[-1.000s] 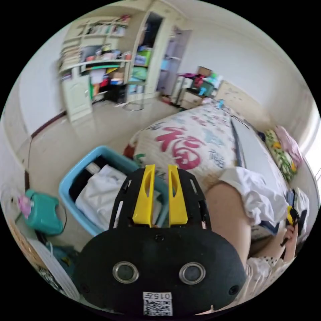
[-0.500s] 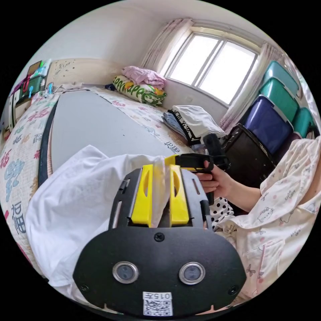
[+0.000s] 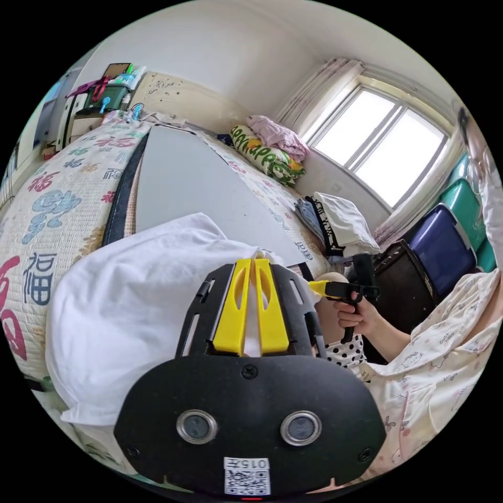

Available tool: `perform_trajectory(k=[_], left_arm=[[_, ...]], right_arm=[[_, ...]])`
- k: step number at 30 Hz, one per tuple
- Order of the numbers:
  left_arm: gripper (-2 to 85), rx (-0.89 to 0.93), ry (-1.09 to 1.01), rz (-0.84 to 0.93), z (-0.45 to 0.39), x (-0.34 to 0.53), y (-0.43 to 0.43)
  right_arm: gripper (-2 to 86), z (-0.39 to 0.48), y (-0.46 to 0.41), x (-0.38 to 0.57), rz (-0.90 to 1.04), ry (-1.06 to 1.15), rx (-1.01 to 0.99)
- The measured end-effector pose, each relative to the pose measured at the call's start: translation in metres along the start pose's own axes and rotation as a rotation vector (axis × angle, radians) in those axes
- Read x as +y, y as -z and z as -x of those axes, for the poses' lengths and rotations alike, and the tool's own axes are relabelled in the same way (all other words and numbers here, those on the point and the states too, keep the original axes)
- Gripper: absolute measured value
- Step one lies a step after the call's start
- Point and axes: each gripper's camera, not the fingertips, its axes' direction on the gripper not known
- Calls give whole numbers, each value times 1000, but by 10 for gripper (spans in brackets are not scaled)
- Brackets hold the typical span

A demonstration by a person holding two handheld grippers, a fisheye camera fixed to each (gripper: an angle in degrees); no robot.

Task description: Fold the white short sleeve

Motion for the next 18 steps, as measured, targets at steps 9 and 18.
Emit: perform_trajectory(k=[9,18], left_arm=[[71,0,69,87,37,35,-16],[105,233,130,20,55,86,1]], right_arm=[[15,4,-62,47,19,-45,26],[7,46,-146,70,4,37,13]])
